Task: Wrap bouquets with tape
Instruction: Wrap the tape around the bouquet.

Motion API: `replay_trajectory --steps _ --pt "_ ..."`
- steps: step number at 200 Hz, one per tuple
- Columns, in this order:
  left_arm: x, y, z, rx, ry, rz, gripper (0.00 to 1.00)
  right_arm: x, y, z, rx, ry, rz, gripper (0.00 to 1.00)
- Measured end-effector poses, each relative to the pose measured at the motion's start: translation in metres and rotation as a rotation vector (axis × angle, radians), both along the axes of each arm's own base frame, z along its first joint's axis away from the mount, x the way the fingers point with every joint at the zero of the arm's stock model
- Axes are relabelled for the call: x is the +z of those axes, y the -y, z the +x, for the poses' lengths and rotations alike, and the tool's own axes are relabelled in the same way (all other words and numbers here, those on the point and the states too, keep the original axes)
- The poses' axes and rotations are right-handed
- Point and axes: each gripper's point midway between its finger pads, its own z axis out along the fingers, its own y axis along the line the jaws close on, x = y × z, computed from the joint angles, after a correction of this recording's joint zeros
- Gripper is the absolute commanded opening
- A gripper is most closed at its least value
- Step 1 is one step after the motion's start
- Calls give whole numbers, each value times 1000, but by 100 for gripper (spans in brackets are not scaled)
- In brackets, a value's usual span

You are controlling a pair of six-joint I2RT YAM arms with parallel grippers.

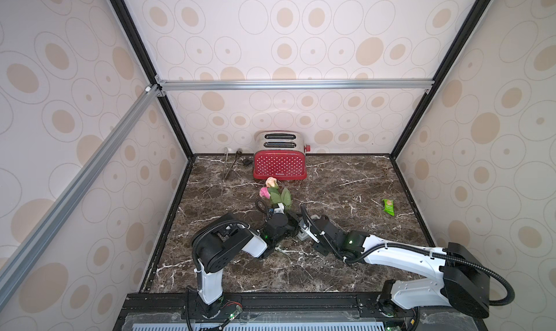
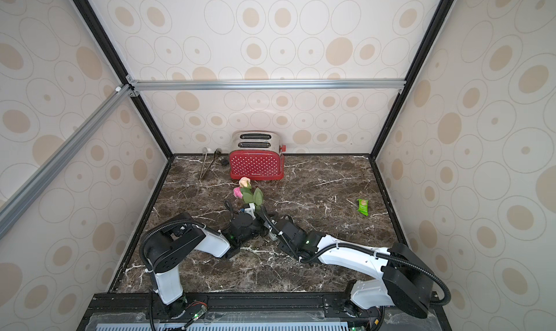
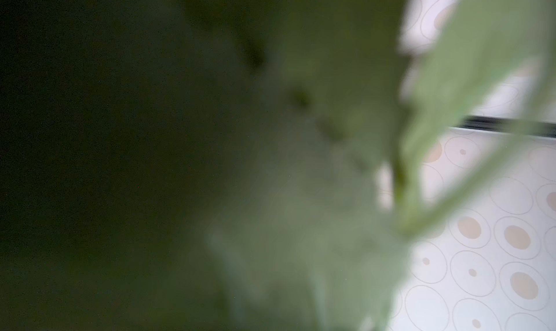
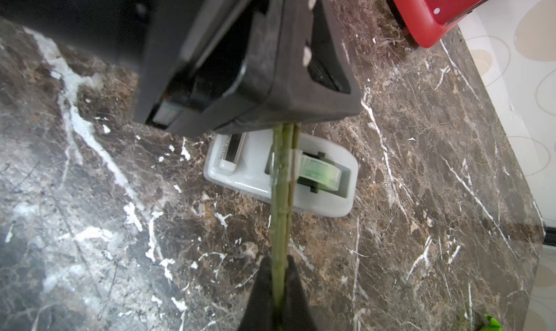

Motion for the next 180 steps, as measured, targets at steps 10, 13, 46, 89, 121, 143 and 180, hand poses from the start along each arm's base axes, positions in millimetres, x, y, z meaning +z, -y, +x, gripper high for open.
replay_trajectory --steps 10,13,46,89,121,143,180 --pt "0 0 0 1 -1 -2 0 0 0 0 -3 -1 3 10" --pt "0 0 0 1 -1 -2 0 0 0 0 -5 -3 5 13" --pt "-6 -3 -2 2 -4 17 0 1 -7 -5 -29 -52 72 56" --pt "-6 -5 -4 -10 27 41 0 14 -14 -10 -98 -270 348 64" --pt "-3 -7 -4 -12 56 44 0 29 -14 1 -194 -471 627 64" --pt "-1 -6 -4 -15 71 47 0 37 -21 7 -220 -614 795 62" --pt "0 -6 -4 -18 83 51 0 25 -26 9 -265 -825 914 58"
